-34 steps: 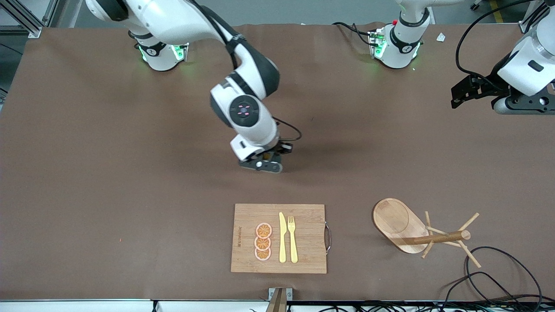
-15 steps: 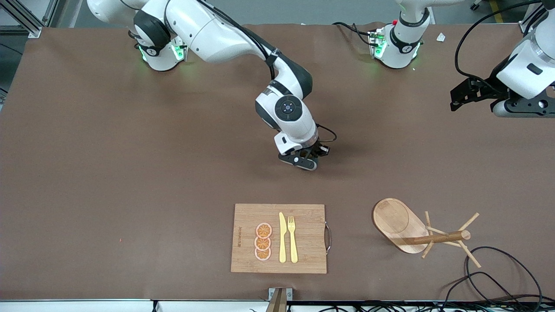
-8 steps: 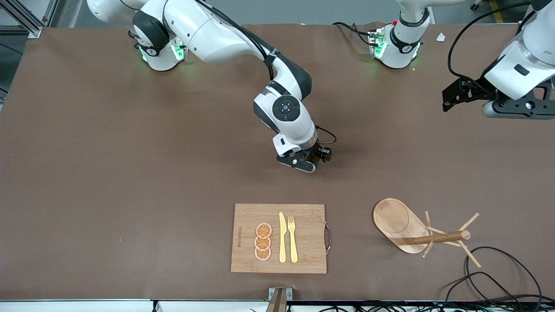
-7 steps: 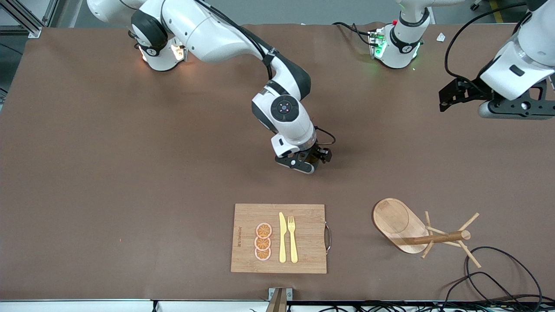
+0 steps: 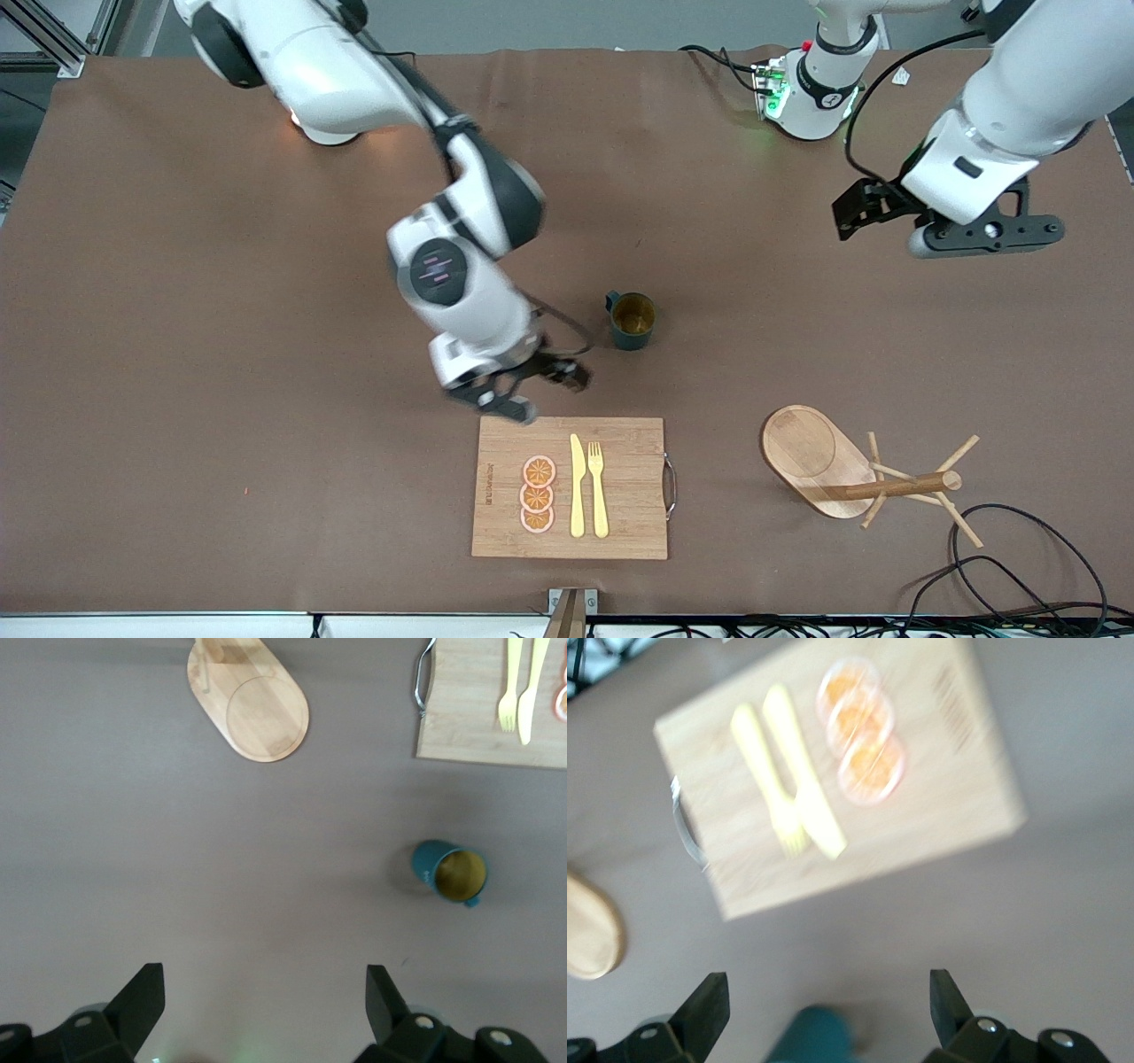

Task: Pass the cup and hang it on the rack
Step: 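Set the mug down with the right gripper while the left gripper approaches, then withdraw the right gripper while the left gripper moves above the mug, then lower the left gripper and grasp the teal mug by its handle, then lift the mug with the left gripper and carry it to the rack, then tilt the mug with the left gripper and hook it onto a rack peg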

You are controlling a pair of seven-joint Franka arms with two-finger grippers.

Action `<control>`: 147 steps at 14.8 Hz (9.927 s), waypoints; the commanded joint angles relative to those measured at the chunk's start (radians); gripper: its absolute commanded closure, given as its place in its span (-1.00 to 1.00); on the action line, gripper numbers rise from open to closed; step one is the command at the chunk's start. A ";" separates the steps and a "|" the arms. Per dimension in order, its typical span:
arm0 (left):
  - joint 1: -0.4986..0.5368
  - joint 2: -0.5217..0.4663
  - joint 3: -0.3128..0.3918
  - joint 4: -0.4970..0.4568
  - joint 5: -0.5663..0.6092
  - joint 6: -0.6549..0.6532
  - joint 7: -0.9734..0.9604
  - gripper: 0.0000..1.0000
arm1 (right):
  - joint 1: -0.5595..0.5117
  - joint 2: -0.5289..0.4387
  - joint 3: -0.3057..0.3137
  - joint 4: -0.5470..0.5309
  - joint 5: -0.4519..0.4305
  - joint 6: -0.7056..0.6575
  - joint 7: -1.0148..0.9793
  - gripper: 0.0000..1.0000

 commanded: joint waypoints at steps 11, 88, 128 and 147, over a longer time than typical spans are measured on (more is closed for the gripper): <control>-0.400 0.346 -0.052 0.123 0.300 0.204 -0.771 -1.00 | -0.340 -0.332 -0.011 -0.244 -0.199 -0.192 -0.497 -1.00; -0.765 0.834 -0.037 0.100 1.071 0.169 -1.787 0.92 | -0.590 -0.932 -0.012 -0.649 -0.179 -0.403 -0.824 -1.00; 0.083 0.516 -0.063 0.335 -0.385 0.415 -1.030 0.98 | -0.589 -0.932 -0.012 -0.649 -0.176 -0.397 -0.824 -1.00; 0.215 0.571 -0.060 0.312 -0.643 0.372 -0.592 0.99 | -0.590 -0.932 -0.012 -0.651 -0.176 -0.399 -0.824 -1.00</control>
